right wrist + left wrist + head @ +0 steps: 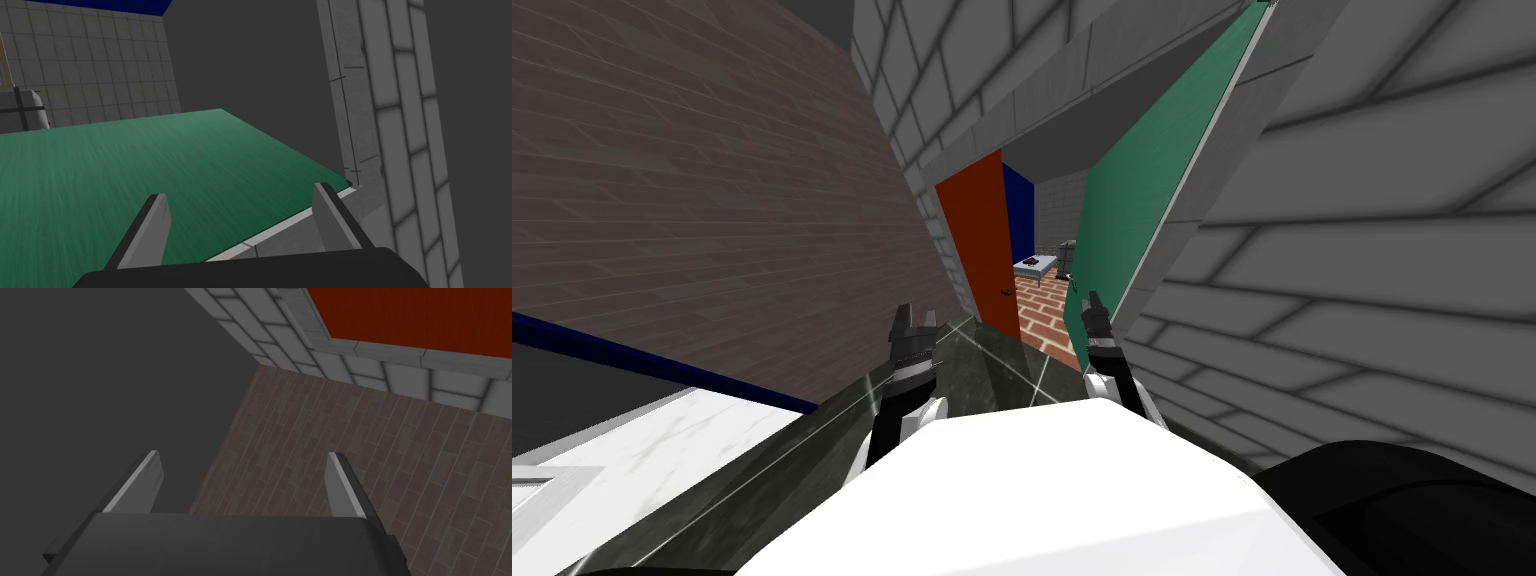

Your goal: Push the door open

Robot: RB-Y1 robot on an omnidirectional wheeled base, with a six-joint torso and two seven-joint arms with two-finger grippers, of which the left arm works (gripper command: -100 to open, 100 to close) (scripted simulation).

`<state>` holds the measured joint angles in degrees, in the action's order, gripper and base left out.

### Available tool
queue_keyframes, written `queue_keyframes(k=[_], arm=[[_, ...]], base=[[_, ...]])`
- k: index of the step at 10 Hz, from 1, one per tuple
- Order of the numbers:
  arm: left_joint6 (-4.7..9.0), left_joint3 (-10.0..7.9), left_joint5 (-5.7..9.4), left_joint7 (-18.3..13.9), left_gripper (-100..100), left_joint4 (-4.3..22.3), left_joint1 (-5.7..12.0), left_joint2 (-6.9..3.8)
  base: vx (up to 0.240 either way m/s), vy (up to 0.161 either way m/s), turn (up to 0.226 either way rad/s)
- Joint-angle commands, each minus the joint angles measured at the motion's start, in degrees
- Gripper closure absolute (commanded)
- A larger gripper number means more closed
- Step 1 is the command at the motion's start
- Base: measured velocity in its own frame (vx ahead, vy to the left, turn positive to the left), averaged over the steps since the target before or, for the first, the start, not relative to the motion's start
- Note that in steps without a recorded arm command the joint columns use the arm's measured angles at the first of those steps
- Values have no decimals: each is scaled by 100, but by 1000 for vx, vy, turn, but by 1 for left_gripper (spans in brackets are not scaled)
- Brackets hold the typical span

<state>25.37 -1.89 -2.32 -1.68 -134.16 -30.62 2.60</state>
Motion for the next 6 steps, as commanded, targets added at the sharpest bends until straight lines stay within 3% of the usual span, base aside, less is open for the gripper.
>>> queue_keyframes(k=[1, 6], arm=[[47, -10, 10, 8, -100, 238, 92, -68], [154, -34, 33, 26, -100, 783, 301, -195]], base=[[-58, -9, -129], [92, 62, -89]])
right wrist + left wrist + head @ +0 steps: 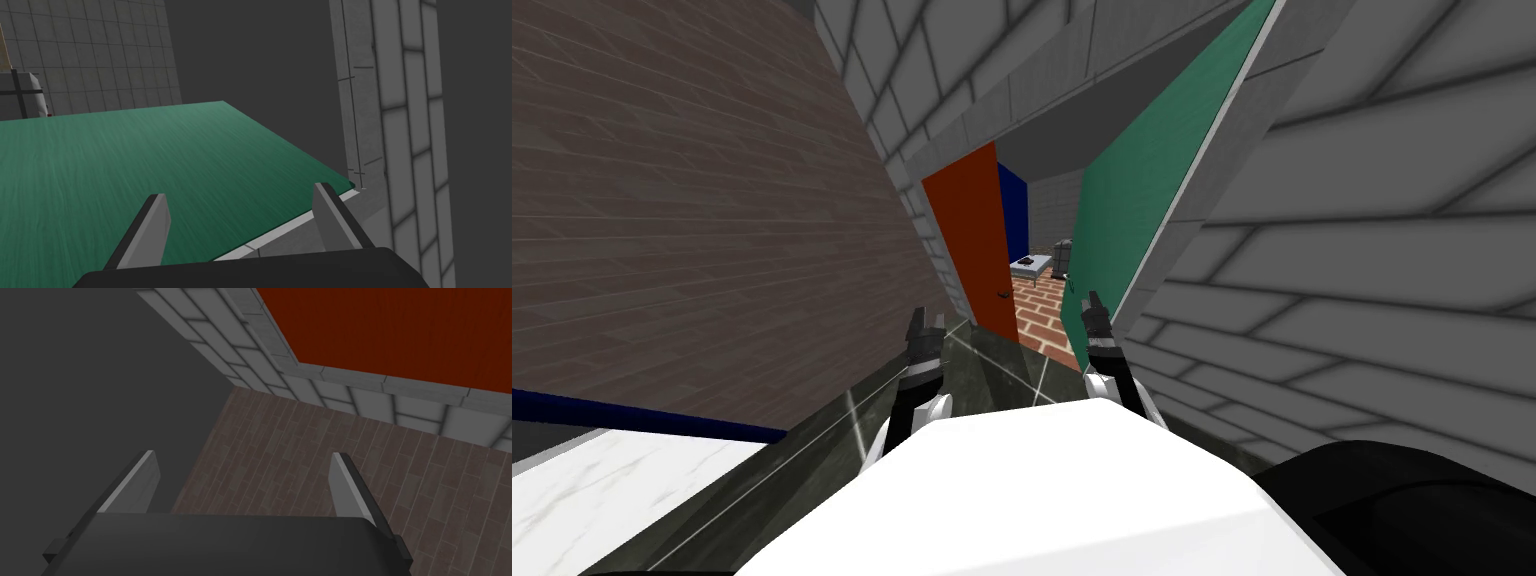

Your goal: Push the door open

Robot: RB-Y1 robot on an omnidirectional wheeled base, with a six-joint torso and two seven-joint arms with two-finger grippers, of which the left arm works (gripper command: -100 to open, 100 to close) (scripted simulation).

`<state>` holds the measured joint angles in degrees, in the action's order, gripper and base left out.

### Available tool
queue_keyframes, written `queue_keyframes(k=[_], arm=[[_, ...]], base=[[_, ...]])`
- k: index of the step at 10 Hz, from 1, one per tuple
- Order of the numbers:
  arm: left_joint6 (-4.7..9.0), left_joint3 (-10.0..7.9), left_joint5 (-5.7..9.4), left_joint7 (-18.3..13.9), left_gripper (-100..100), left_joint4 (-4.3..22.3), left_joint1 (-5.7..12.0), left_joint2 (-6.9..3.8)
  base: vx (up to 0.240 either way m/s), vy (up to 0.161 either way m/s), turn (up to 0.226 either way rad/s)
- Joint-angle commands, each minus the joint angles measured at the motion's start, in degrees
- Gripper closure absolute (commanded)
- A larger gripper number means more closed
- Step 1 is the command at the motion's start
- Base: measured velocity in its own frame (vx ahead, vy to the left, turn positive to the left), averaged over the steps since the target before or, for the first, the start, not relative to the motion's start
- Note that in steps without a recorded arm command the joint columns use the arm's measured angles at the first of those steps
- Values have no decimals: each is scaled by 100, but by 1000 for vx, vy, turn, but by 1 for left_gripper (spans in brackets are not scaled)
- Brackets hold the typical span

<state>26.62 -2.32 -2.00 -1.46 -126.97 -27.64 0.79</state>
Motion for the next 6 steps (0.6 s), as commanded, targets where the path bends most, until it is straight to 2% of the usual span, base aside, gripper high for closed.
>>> queue_keyframes(k=[1, 6], arm=[[55, 4, 6, 9, -100, 195, 53, -43], [220, -33, 42, 37, -100, 993, 377, -184]], base=[[69, 55, -114], [69, 70, -124]])
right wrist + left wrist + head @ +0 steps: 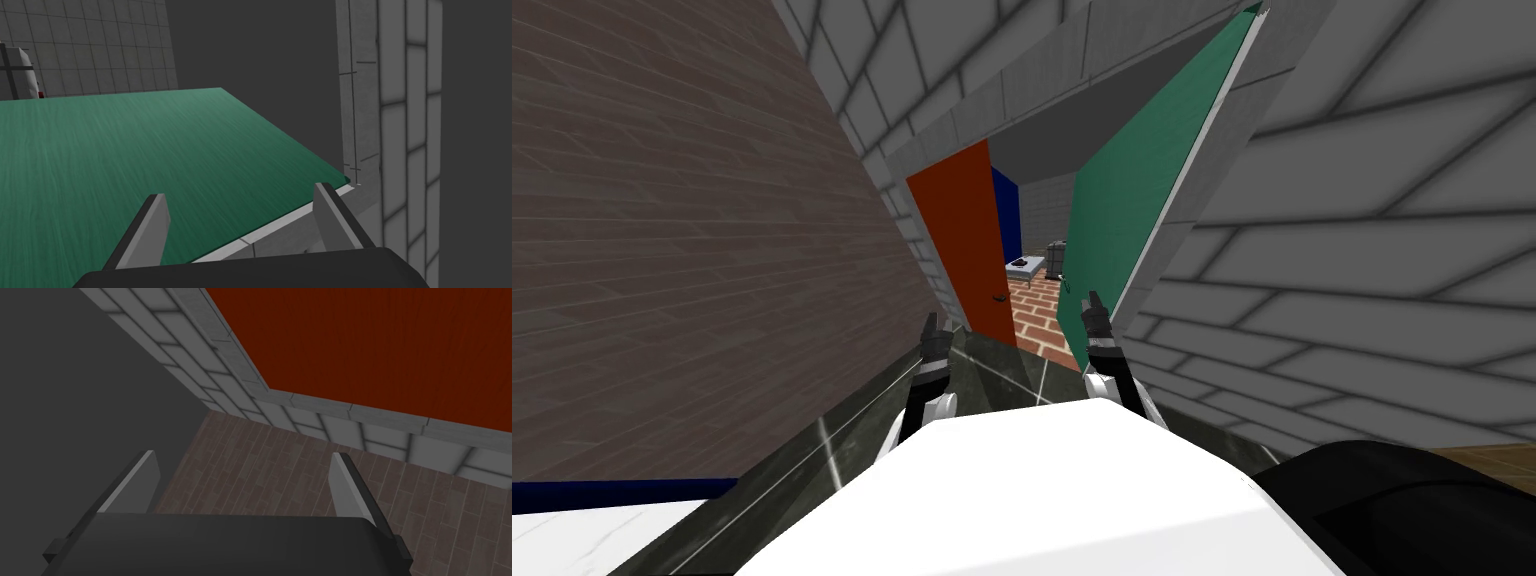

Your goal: Push the door open

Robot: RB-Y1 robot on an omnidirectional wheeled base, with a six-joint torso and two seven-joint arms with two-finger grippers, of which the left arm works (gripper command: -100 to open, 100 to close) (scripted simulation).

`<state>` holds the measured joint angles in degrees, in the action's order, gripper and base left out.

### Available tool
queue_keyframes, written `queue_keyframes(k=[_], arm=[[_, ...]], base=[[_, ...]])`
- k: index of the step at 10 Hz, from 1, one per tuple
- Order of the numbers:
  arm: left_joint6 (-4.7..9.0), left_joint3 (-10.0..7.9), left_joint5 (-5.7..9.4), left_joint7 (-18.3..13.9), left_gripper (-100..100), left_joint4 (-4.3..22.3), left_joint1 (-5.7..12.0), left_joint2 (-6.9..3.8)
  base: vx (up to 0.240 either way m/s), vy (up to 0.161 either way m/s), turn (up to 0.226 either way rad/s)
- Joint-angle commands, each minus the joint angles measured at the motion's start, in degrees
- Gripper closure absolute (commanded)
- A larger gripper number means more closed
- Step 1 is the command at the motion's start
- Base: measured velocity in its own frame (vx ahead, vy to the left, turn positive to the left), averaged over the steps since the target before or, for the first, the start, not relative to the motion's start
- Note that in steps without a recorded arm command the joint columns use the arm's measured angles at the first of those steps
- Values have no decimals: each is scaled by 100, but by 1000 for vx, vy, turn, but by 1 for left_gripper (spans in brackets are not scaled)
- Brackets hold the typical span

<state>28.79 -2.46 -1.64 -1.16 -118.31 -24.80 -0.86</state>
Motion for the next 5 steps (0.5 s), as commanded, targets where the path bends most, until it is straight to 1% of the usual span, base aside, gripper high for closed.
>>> queue_keyframes(k=[1, 2, 3, 4, 5], arm=[[3, -18, 6, 7, -100, 169, 93, -19], [40, -27, 15, 13, -100, 360, 167, -45], [78, -35, 23, 19, -100, 493, 240, -71], [117, -44, 31, 26, -100, 681, 318, -95], [117, -44, 31, 26, -100, 753, 318, -95]], base=[[59, 46, -52], [60, 47, -83], [80, 81, -140], [82, 90, -160], [51, 63, -67]])
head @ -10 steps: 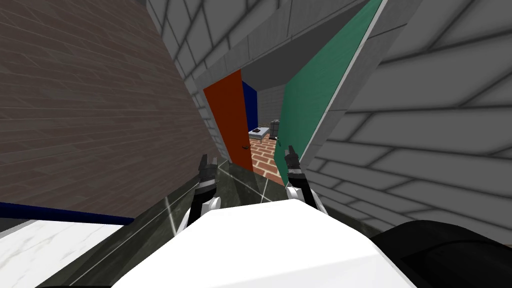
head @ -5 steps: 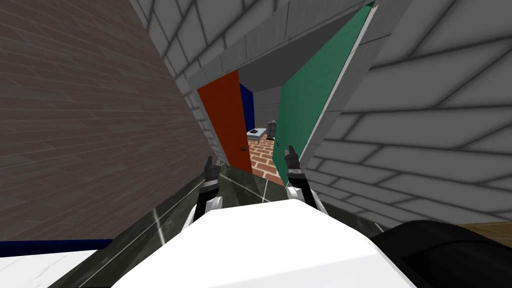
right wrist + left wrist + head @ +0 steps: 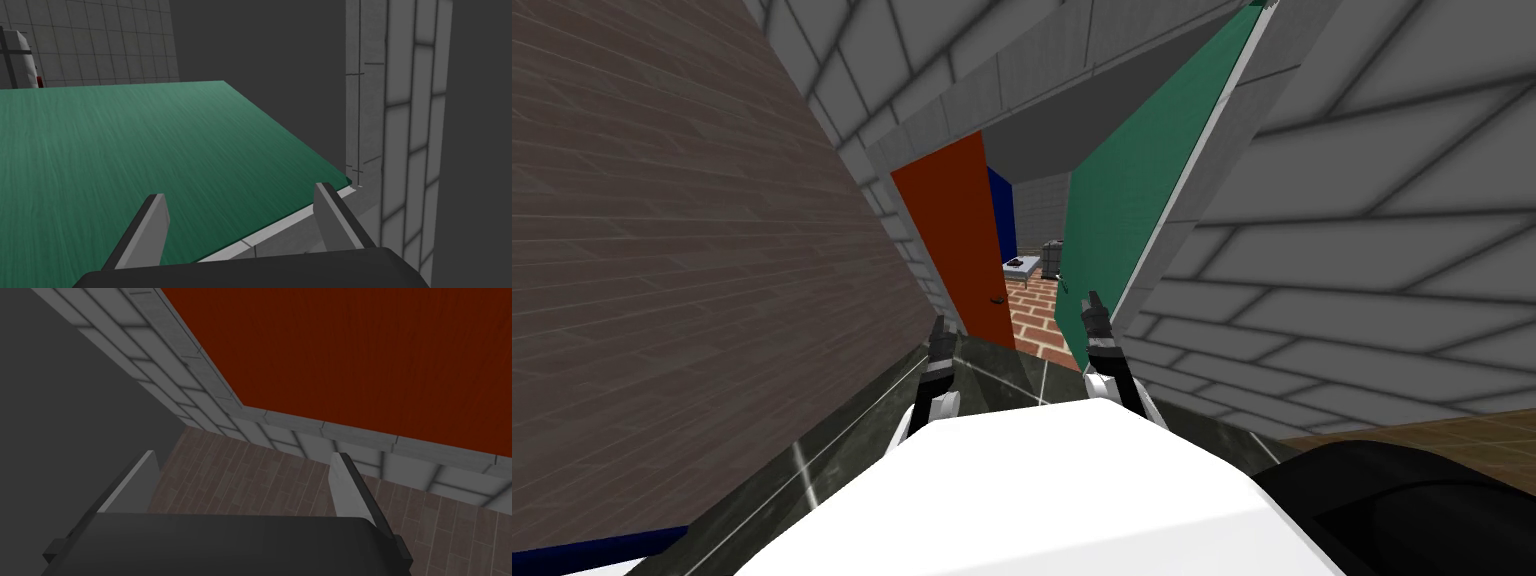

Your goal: Push the door open

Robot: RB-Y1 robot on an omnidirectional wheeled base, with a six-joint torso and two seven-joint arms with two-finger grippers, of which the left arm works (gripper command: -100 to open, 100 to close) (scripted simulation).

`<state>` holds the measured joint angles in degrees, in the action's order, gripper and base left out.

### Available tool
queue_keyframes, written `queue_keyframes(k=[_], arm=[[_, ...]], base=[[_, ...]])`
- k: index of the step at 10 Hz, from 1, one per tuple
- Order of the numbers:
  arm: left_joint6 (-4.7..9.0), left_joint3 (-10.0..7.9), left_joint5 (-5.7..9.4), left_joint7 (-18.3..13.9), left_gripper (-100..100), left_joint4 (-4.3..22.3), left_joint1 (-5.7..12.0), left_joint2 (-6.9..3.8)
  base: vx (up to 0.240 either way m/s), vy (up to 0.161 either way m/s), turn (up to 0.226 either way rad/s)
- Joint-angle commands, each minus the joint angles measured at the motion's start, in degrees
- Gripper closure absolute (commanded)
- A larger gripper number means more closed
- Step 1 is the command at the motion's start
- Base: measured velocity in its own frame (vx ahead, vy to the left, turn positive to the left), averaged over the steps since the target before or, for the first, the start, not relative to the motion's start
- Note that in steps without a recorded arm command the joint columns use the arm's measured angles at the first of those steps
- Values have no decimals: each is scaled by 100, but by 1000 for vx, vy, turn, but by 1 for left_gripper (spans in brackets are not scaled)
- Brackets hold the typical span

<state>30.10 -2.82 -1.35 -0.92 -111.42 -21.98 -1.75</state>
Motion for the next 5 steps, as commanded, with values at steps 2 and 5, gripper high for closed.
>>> queue_keyframes(k=[2, 5], arm=[[69, -26, 21, 15, -100, 444, 198, -51], [154, -45, 39, 30, -100, 900, 365, -89]], base=[[45, 69, -130], [59, 79, -107]])
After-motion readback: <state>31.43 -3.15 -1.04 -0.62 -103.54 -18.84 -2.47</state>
